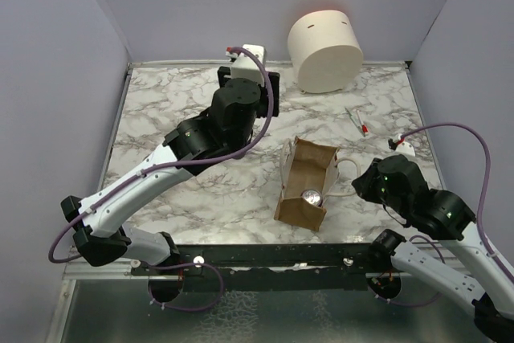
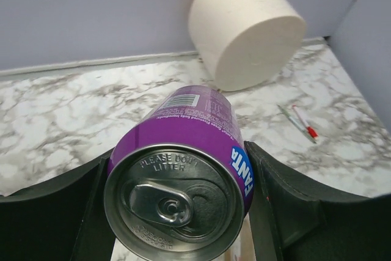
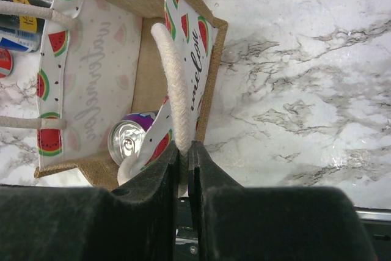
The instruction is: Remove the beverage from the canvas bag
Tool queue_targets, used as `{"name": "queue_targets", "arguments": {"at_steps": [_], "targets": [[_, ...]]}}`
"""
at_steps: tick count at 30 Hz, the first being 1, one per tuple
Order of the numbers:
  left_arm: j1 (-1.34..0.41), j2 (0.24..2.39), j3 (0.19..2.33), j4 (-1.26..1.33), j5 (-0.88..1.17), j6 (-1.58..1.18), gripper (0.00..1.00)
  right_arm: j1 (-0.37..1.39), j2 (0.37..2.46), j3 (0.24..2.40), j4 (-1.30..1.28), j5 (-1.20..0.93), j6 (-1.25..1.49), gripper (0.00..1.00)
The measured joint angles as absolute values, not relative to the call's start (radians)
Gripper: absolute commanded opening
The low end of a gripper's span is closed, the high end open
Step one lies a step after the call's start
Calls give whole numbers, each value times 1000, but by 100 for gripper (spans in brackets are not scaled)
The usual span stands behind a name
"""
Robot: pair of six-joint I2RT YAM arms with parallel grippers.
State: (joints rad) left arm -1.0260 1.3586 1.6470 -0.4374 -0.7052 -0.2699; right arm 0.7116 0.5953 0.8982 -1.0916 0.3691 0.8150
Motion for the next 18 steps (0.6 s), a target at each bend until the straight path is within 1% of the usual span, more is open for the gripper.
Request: {"name": "queue_targets", "arguments": {"at_steps": [4,8,12,18], "targets": [[-937,1356,1609,-495,-736,-342,0,712,599,898,-1092,369,815,11],[-844,1373,1576,-569,-657,-384,0,712,606,898,-1092,369,815,11],[-827,1429,1581,-596,-549,-384,0,712,611,898,-1091,369,814,11],[-833,1609,1670,-669,-443,-383,0,712,610,898,-1092,369,815,11]]}}
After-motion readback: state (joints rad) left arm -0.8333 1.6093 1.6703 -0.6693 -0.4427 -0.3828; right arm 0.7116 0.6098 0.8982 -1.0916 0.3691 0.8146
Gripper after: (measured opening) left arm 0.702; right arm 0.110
